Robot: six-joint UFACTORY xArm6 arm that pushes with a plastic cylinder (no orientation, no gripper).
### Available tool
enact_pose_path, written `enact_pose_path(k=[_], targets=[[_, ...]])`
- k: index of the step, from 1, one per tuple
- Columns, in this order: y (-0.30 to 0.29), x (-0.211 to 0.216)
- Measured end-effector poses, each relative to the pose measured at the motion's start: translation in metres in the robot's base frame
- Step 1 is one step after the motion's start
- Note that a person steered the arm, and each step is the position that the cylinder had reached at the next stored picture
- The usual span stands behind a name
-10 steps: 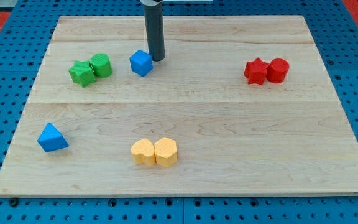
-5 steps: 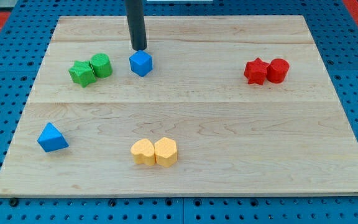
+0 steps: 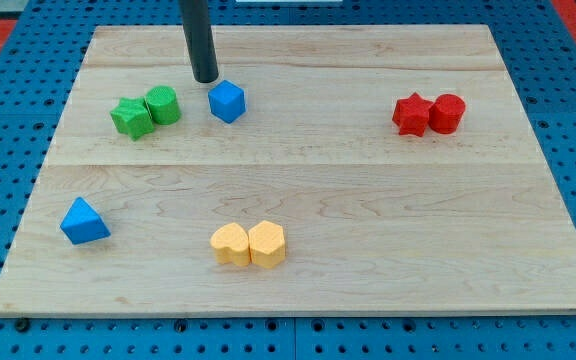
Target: Move the blue cube close to the blue triangle
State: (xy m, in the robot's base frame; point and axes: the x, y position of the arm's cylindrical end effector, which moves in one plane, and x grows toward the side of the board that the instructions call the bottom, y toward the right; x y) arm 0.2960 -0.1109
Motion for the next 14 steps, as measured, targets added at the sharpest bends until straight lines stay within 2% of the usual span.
enact_pose_path(k=[1,2,3,4,5,6,8,9,10,11,13,14], targets=[[-0.001,0.0],[0.003,0.017],[0.05,0.044],[0.035,0.099],[0.088,0.081],[0.102,0.111],[-0.013,0.153],[-0.024,0.141],[0.05,0.15],[0.038,0.161],[-0.067,0.18],[-0.088,0.172]])
